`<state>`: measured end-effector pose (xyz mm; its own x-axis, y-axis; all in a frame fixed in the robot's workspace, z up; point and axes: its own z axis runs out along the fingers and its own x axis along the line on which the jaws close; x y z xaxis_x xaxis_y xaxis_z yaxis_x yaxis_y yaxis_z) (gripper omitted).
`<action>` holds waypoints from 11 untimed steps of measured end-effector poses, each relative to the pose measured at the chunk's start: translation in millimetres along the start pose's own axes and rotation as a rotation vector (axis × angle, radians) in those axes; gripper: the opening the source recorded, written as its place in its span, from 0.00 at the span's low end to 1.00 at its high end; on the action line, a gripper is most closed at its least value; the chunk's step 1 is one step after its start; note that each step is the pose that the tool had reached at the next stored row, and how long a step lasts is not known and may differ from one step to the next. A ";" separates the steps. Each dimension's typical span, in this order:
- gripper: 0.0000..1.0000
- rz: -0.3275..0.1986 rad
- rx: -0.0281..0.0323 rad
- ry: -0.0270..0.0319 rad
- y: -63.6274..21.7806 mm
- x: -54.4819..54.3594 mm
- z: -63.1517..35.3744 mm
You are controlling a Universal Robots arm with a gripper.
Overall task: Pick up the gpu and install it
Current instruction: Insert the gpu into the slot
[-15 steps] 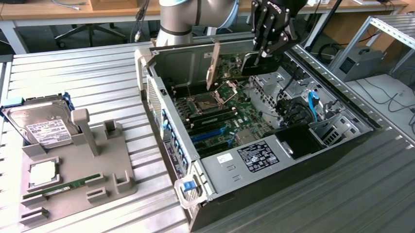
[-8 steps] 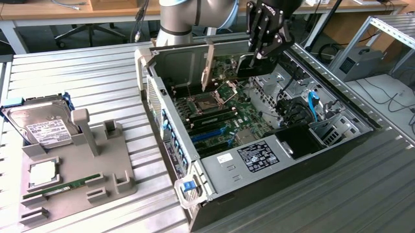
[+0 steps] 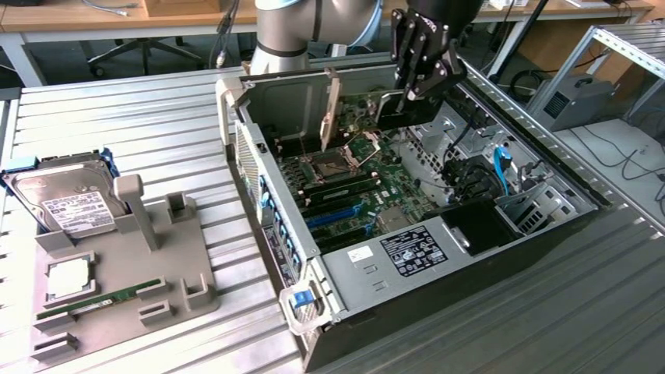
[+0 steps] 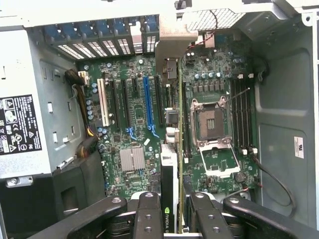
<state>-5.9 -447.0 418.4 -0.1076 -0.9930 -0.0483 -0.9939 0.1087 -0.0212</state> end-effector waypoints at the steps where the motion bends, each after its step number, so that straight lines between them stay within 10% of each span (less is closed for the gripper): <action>1: 0.27 0.000 0.0000 0.0000 0.1 0.0 0.8; 11: 0.27 0.000 0.0000 -0.0001 6.0 0.7 0.9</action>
<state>-11.9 -447.0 417.3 -0.1077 -0.9930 -0.0484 -0.9938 0.1088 -0.0212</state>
